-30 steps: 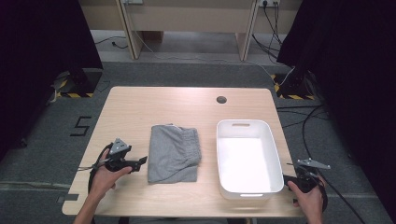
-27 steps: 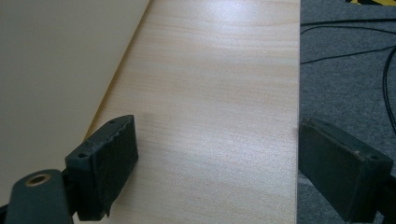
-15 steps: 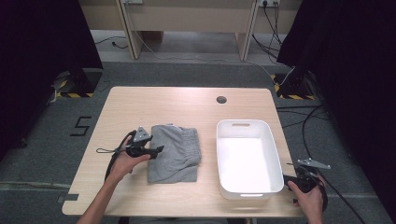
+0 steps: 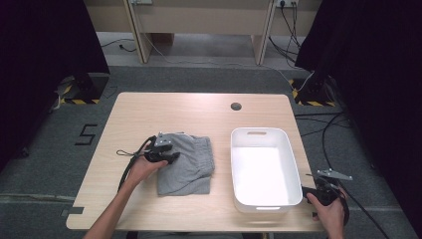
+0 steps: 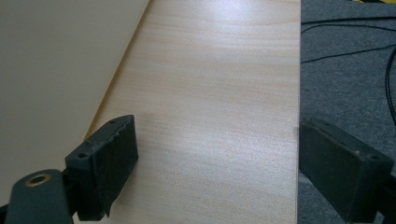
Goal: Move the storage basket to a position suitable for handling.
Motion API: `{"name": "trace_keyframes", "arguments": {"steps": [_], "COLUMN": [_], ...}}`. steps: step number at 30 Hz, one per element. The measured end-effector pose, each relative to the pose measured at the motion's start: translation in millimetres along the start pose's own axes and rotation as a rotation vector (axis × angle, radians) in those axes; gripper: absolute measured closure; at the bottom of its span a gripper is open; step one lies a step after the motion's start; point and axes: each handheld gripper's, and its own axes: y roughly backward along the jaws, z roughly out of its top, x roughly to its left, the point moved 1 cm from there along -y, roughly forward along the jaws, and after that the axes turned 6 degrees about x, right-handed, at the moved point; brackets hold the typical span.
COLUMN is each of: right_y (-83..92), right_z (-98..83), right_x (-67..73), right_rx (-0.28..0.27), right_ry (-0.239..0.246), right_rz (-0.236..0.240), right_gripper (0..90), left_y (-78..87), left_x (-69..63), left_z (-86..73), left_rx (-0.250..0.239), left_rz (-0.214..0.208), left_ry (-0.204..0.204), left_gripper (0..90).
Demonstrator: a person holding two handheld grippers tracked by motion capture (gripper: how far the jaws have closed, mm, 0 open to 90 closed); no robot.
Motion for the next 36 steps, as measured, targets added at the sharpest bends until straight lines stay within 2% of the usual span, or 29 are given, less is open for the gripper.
{"name": "trace_keyframes", "arguments": {"steps": [1, 2, 6, 10, 15, 21, 30, 31, 32, 34, 36], "right_y": [0.0, 0.0, 0.0, 0.2, 0.1, 0.1, 0.0, 0.0, 0.0, -0.1, -0.2], "right_z": [0.0, 0.0, 0.0, -0.2, -0.1, 0.0, 0.0, 0.0, 0.0, 0.0, 0.1], "right_x": [0.0, 0.0, 0.0, 0.8, 0.2, 0.2, 0.0, 0.1, 0.1, -0.1, -0.4], "right_rx": [0.000, 0.000, 0.000, 0.001, 0.000, 0.000, 0.000, 0.000, 0.000, 0.000, 0.000], "right_ry": [0.000, 0.000, 0.001, -0.005, 0.001, 0.001, 0.000, -0.002, -0.002, 0.000, 0.001], "right_rz": [0.000, 0.000, -0.001, 0.000, -0.001, -0.002, -0.001, 0.000, 0.000, 0.000, 0.001], "right_gripper": [14.2, 14.2, 14.2, 14.2, 14.2, 14.2, 14.2, 14.1, 14.1, 14.2, 14.1], "left_y": [0.0, 2.7, 9.3, 24.1, 37.6, 57.8, 75.6, 80.2, 80.2, 86.7, 88.1], "left_x": [0.0, -2.1, -8.1, -21.4, -32.5, -47.9, -64.7, -69.6, -69.6, -82.0, -84.9], "left_z": [0.0, -4.7, -11.8, -22.6, -37.1, -61.3, -81.2, -85.1, -85.1, -91.4, -92.9], "left_rx": [0.000, -0.005, 0.000, 0.041, 0.036, 0.013, -0.003, -0.007, -0.007, -0.009, -0.010], "left_rz": [0.000, 0.001, 0.014, 0.043, 0.060, 0.036, 0.020, 0.021, 0.021, -0.005, -0.006], "left_ry": [0.000, 0.017, 0.027, 0.060, 0.084, 0.112, 0.133, 0.159, 0.159, 0.196, 0.197], "left_gripper": [53.2, 53.5, 54.2, 54.1, 53.7, 52.5, 51.4, 50.8, 49.8, 45.1, 42.4]}}
